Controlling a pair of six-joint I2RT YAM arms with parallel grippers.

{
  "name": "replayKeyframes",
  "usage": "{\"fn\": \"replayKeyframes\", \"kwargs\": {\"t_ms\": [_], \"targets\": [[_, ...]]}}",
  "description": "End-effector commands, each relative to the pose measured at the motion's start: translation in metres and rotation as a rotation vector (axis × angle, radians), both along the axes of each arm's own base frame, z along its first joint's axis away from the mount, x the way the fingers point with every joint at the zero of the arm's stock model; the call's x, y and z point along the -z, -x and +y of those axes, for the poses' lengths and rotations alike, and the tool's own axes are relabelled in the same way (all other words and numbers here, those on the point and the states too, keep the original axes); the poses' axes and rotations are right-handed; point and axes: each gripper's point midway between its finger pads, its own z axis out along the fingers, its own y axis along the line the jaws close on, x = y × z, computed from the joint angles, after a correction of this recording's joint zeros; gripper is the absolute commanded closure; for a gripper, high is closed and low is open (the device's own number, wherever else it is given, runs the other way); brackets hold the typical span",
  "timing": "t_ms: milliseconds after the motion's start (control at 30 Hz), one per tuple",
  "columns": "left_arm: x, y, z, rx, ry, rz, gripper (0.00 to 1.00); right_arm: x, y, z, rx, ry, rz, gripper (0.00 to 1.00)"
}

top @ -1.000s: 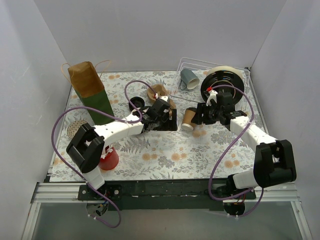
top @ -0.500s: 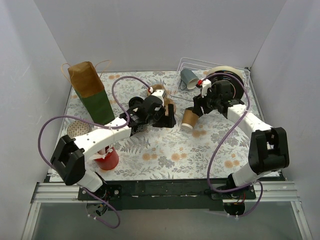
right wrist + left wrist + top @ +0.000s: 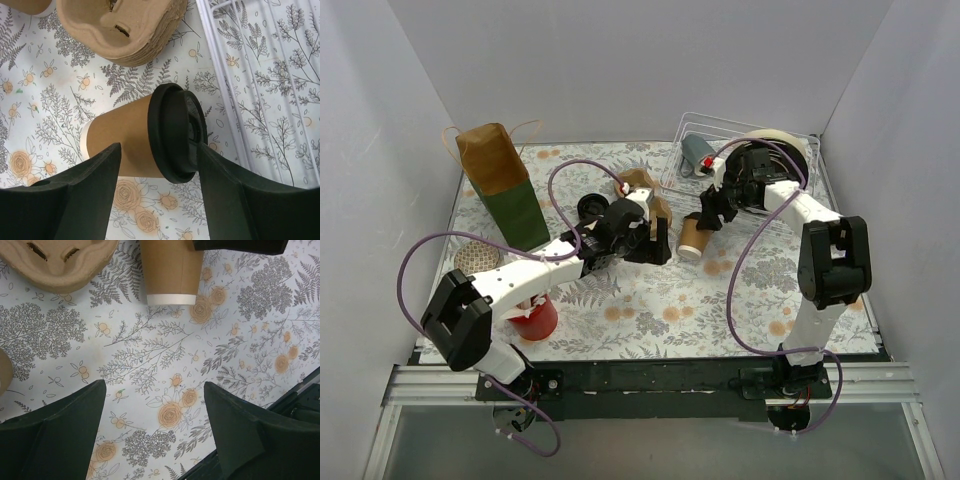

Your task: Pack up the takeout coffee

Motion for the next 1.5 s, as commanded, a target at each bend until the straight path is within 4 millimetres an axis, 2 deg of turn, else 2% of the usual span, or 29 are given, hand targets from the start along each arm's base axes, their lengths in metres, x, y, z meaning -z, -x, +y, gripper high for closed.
{"fn": "replayKeyframes", "kwargs": {"t_ms": [0,200,500,533,567,633,667,767,800,833,867,900,933,1000,1100,1200,1233,1367,1433,1467], "targets": [[-0.014,-0.009,-0.003,0.010,0.007,-0.052,0.22,0.001,-0.014,-0.001,-0.060,-0.036,-0.024,0.31],[-0.010,-0.013,0.001,-0.009,-0.021,-0.065,0.22,0.008,-0.011,-0.005,-0.049,-0.049,0.001,0.40],[-0.015,-0.016,0.011,-0.060,-0.025,-0.084,0.21,-0.017,-0.004,-0.003,-0.004,-0.087,-0.090,0.61],[-0.015,-0.018,0.015,-0.087,-0.032,-0.093,0.22,-0.028,-0.001,-0.002,-0.003,-0.084,-0.127,0.62],[-0.016,-0.019,0.017,-0.100,-0.037,-0.092,0.21,-0.019,0.009,-0.004,0.010,-0.075,-0.110,0.64],[-0.019,-0.021,0.022,-0.145,-0.029,-0.089,0.21,-0.033,0.009,-0.002,0.024,-0.046,-0.208,0.67],[-0.020,-0.021,0.024,-0.157,-0.028,-0.085,0.22,-0.028,0.015,-0.002,0.030,-0.030,-0.217,0.68],[-0.027,-0.020,0.025,-0.178,-0.003,-0.084,0.22,-0.046,0.019,0.002,0.051,-0.027,-0.283,0.71],[-0.030,-0.020,0.025,-0.181,0.004,-0.083,0.22,-0.044,0.024,0.002,0.064,-0.026,-0.274,0.72],[-0.033,-0.019,0.024,-0.186,0.013,-0.078,0.22,-0.054,0.027,0.004,0.073,-0.011,-0.317,0.72],[-0.033,-0.019,0.026,-0.194,0.006,-0.068,0.22,-0.055,0.032,0.005,0.077,0.001,-0.335,0.72],[-0.034,-0.018,0.027,-0.204,0.009,-0.059,0.22,-0.050,0.040,0.005,0.076,0.019,-0.340,0.72],[-0.040,-0.020,0.026,-0.228,0.030,-0.048,0.22,-0.059,0.048,0.011,0.060,0.048,-0.404,0.72],[-0.042,-0.018,0.026,-0.240,0.035,-0.020,0.23,-0.062,0.059,0.015,0.056,0.093,-0.464,0.72],[-0.057,-0.013,0.021,-0.239,0.090,0.007,0.23,-0.069,0.079,0.014,0.085,0.172,-0.568,0.72],[-0.073,-0.006,0.018,-0.231,0.174,0.016,0.22,-0.081,0.103,0.018,0.074,0.180,-0.688,0.72],[-0.075,-0.003,0.015,-0.215,0.203,0.023,0.22,-0.078,0.118,0.019,0.052,0.186,-0.726,0.72],[-0.088,0.003,0.000,-0.128,0.298,0.013,0.25,-0.079,0.133,0.016,-0.065,0.269,-0.933,0.73],[-0.085,0.008,-0.005,-0.078,0.297,0.032,0.25,-0.097,0.139,0.019,-0.106,0.231,-1.072,0.74],[-0.084,0.009,-0.006,-0.064,0.294,0.035,0.26,-0.093,0.143,0.018,-0.137,0.234,-1.110,0.74]]}}
